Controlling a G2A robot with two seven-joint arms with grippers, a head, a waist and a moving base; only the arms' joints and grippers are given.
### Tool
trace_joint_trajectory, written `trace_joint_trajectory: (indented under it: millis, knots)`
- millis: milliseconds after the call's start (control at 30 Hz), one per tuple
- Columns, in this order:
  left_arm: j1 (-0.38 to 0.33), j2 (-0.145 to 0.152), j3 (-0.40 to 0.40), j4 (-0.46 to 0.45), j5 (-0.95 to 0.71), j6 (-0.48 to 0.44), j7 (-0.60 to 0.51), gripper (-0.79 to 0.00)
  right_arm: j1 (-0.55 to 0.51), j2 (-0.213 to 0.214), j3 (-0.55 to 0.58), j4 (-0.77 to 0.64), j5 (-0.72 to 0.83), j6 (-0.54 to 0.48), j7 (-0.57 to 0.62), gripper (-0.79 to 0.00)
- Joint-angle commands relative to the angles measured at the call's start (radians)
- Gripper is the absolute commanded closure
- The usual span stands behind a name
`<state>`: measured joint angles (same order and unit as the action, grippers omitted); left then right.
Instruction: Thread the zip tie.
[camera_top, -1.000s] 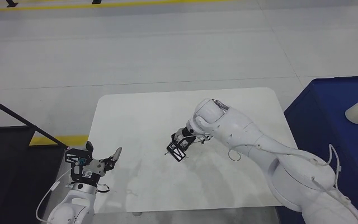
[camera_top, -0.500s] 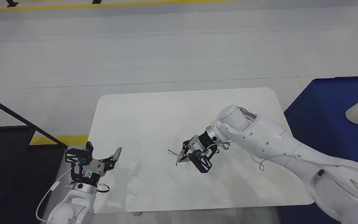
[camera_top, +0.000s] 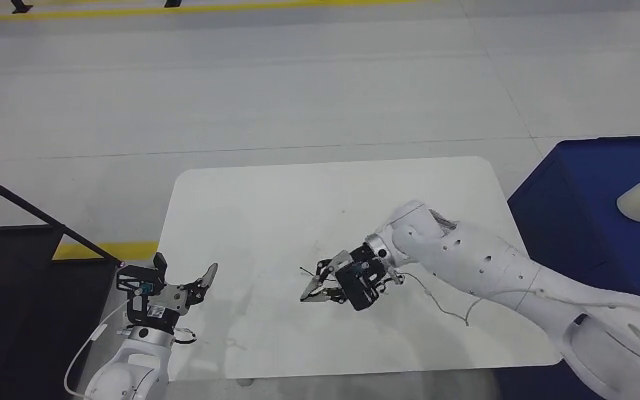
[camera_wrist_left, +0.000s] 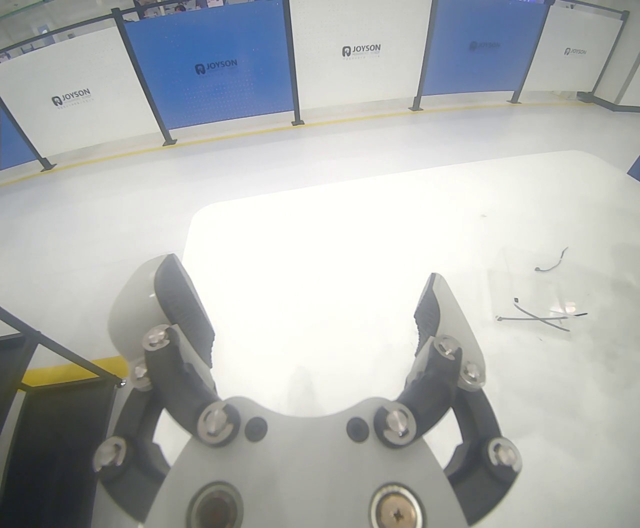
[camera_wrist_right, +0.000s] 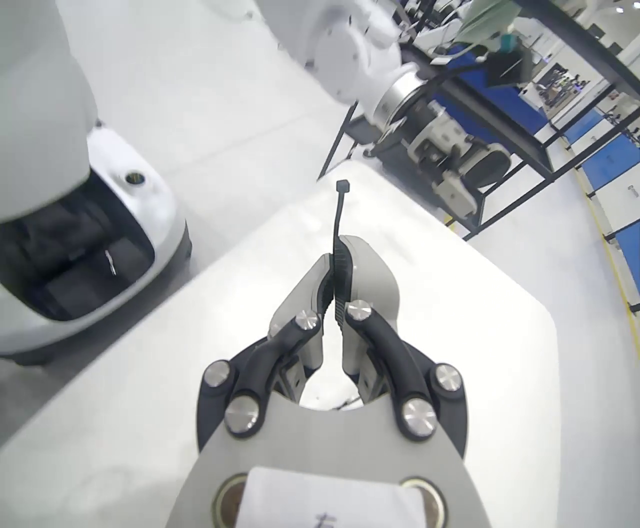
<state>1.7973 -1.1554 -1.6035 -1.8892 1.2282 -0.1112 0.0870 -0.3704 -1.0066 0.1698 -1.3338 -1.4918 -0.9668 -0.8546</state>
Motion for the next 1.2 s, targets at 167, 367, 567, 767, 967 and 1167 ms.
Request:
trace_joint_trajectory:
  millis: [167,367,567,767,967,1167]
  knots:
    - [0.0,0.0,0.0,0.0,0.0,0.0,0.0,-0.785,-0.056,0.153,0.0,-0.151,0.481,-0.045,0.046,0.0]
    - [0.0,0.0,0.0,0.0,0.0,0.0,0.0,-0.785,-0.062,0.166,0.0,-0.169,0.511,-0.045,0.046,0.0]
    - [0.0,0.0,0.0,0.0,0.0,0.0,0.0,-0.785,-0.068,0.166,0.0,-0.167,0.513,-0.043,0.056,0.0]
    - [0.0,0.0,0.0,0.0,0.0,0.0,0.0,-0.785,-0.129,0.144,0.0,-0.092,0.991,-0.045,0.596,0.0]
    - [0.0,0.0,0.0,0.0,0.0,0.0,0.0,-0.785,-0.059,0.147,0.0,-0.017,1.786,0.018,1.397,0.0]
    - [0.0,0.0,0.0,0.0,0.0,0.0,0.0,-0.785,0.014,0.154,0.028,-0.019,2.219,0.168,1.866,0.0]
